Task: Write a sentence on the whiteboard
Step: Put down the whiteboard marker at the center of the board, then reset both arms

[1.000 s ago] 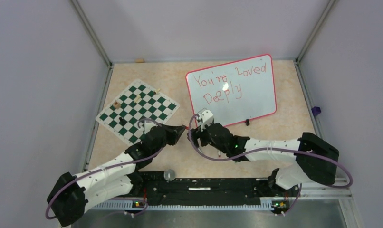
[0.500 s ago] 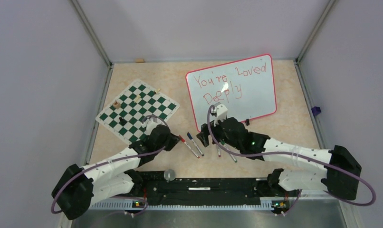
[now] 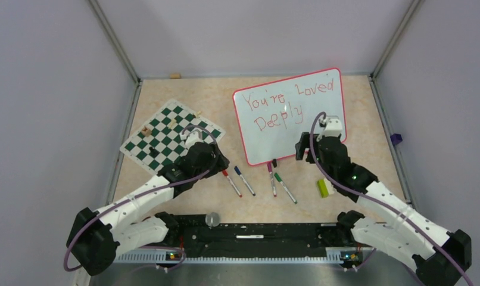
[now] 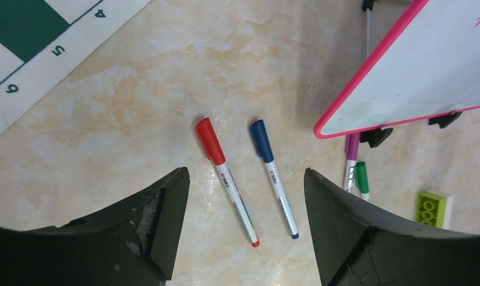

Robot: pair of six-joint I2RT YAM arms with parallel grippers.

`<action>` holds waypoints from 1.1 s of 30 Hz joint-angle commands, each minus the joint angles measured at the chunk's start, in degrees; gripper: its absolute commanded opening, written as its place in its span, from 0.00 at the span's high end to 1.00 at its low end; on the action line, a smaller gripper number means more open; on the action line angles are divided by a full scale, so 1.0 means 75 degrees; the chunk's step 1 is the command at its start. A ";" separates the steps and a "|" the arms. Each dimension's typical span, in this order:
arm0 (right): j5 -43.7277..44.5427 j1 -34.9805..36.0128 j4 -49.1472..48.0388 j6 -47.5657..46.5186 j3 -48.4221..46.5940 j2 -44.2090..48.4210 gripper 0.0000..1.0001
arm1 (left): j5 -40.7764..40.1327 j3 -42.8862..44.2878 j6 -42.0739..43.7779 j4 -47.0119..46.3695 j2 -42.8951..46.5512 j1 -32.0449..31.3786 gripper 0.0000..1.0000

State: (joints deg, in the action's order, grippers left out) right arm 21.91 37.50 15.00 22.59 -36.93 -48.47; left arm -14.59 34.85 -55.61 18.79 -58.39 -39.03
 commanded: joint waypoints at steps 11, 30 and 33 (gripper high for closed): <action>0.2578 -0.0492 -0.4060 -0.2346 0.2835 0.1621 0.11 | -0.2401 -0.0036 0.2378 -0.1043 0.0455 0.0046 0.01; 0.0802 -0.3712 -1.0053 -0.2797 0.4531 -0.1793 0.01 | -0.3436 -0.2750 0.6801 -0.8711 -0.0105 0.2698 0.04; 0.0740 -0.4053 -1.0500 -0.2588 0.4441 -0.2228 0.02 | -0.2857 -0.2882 0.6163 -0.9105 -0.0710 0.3730 0.05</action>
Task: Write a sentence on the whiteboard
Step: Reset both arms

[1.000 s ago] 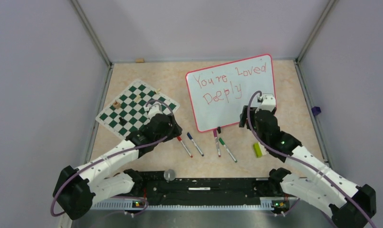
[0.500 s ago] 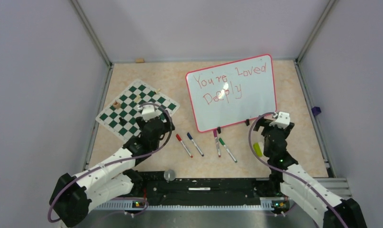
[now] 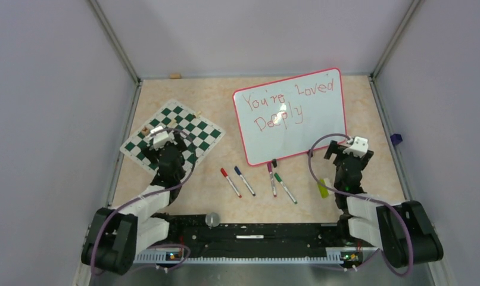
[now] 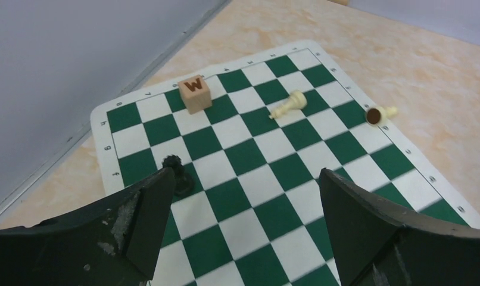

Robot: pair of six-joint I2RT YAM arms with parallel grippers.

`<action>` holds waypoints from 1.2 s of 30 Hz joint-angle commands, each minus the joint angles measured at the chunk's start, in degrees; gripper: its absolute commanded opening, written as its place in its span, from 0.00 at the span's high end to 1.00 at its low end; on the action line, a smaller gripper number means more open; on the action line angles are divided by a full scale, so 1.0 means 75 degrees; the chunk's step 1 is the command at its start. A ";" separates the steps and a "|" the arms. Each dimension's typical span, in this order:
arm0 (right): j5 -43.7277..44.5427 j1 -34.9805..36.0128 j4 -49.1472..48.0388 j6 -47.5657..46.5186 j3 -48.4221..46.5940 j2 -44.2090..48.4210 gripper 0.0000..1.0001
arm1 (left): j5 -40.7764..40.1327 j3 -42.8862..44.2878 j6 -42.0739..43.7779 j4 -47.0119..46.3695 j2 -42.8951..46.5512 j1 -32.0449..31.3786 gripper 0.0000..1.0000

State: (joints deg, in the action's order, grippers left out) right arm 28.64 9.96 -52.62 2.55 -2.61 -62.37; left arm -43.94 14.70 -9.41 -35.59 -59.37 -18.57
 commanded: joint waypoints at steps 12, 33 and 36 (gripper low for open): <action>-0.1082 -0.0708 -0.2466 0.0098 -0.0900 -0.2718 0.06 | 0.2840 0.0254 0.1192 -0.2578 -0.2379 0.1681 0.12; -0.0943 -0.0701 -0.2559 0.0037 -0.0952 -0.2834 0.01 | 0.4116 0.0360 0.0846 -0.3322 -0.3275 0.2427 0.01; -0.0945 -0.0702 -0.2558 0.0037 -0.0952 -0.2840 0.01 | 0.4120 0.0360 0.0852 -0.3317 -0.3274 0.2426 0.01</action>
